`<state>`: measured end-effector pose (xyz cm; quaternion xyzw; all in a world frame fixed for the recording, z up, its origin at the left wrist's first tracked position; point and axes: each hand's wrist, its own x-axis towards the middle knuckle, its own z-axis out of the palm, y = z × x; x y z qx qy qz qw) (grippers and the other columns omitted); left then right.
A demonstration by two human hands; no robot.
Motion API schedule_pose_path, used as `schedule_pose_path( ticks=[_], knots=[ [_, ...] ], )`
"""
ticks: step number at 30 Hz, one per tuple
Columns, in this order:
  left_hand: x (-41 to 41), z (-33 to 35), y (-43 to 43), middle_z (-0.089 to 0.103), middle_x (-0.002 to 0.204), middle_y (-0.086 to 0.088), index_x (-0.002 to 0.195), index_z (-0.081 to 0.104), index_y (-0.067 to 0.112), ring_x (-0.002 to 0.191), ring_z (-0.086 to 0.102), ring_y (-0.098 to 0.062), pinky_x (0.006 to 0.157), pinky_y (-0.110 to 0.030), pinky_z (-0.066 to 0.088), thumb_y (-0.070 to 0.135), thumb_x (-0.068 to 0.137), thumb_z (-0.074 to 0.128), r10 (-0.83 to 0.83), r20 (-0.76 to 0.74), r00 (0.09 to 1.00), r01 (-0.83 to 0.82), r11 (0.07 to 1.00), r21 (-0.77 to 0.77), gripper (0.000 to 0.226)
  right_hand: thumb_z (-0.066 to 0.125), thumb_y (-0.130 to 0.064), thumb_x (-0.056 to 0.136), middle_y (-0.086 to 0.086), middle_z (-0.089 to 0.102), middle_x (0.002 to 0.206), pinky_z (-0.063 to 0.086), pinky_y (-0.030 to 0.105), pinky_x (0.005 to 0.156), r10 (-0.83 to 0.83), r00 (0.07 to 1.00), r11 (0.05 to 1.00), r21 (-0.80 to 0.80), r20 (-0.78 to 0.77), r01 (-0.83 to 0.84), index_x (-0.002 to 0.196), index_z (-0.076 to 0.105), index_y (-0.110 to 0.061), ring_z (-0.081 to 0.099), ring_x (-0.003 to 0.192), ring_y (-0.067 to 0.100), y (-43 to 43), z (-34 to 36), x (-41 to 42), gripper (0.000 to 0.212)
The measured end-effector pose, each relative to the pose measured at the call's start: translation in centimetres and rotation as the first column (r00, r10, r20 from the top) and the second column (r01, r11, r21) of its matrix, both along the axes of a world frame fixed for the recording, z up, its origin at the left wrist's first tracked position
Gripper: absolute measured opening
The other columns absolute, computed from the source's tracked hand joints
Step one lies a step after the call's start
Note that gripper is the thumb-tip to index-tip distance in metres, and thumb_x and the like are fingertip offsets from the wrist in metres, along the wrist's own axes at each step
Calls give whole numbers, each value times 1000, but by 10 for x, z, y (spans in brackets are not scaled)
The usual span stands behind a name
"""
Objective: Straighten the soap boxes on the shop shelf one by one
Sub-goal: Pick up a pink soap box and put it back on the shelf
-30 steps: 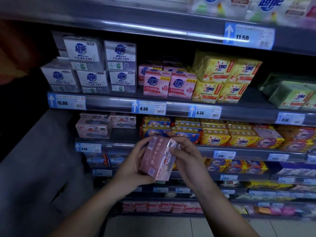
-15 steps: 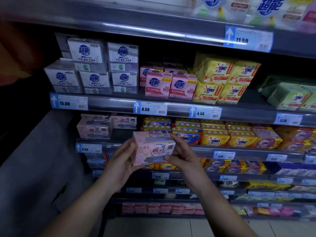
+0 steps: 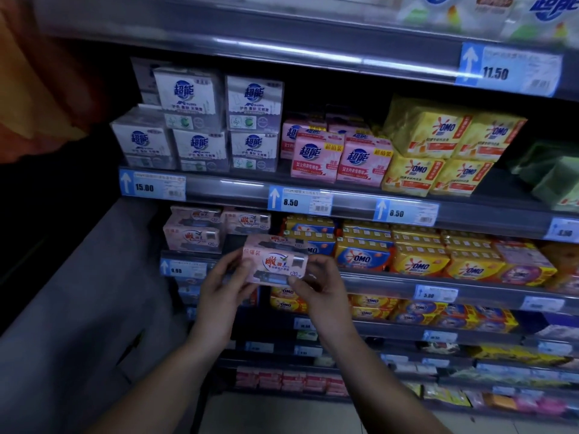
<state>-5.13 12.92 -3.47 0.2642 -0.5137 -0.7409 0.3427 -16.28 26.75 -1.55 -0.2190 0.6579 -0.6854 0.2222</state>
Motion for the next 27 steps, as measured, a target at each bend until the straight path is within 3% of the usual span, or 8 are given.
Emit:
schedule_pose_path(
  ticks=[3,6,9,12,14,21,24,27],
  knots=[
    [-2,-7,-18,77,106,2,119,69,19,99,72,-16,85,-36,59,15,95,69,94,99,991,-75,981,-177,25,71,0,90,3,67,125,55,32,97,18,999,998,67,-51,-15,120,55,-11,64,118,14,-23,3,6,36],
    [-8,-13,-34,75,102,4,119,67,13,101,70,-20,92,-45,58,8,96,67,197,143,970,-164,963,-215,23,68,-6,94,5,54,139,47,39,109,59,996,986,157,-64,-48,138,55,-15,57,125,17,-42,7,10,47],
    [-13,-21,-47,74,108,-3,124,68,12,107,69,-24,89,-34,55,6,93,70,261,222,939,-182,929,-324,32,63,-2,94,5,48,139,45,39,111,123,992,973,200,-27,-115,142,55,-24,57,121,13,-52,8,11,53],
    [-18,-27,-55,75,109,4,130,68,18,100,68,-3,85,-24,53,14,90,77,284,269,920,-157,897,-413,42,61,-2,92,-18,58,127,48,19,96,133,991,972,189,34,-137,132,55,-39,55,108,-18,-53,5,6,55],
    [-23,-29,-58,75,105,7,129,69,19,99,69,-6,86,-29,53,10,86,80,295,263,919,-173,899,-401,46,59,-1,93,-33,56,118,44,1,83,131,990,972,189,60,-140,133,52,-40,51,99,-31,-53,1,1,56],
    [-42,-31,-57,61,87,-7,94,52,11,81,60,-24,81,-42,52,4,76,87,491,264,830,-355,830,-430,39,61,-8,95,-32,48,128,41,14,99,154,983,955,240,98,-174,149,44,-36,47,119,-9,-57,-4,-4,63],
    [-45,-29,-62,55,81,-7,88,46,11,77,55,-24,77,-39,47,3,75,86,554,297,778,-388,795,-466,43,61,-7,94,-31,52,123,41,2,87,194,974,944,247,116,-218,146,47,-35,50,111,-14,-56,-5,-5,60],
    [-45,-27,-59,54,80,-8,87,45,10,75,56,-23,74,-31,43,2,77,85,556,303,774,-379,790,-482,42,60,-6,95,-17,56,134,42,18,102,186,973,948,237,133,-214,146,49,-29,51,123,-1,-50,-7,-10,57]
  ],
)
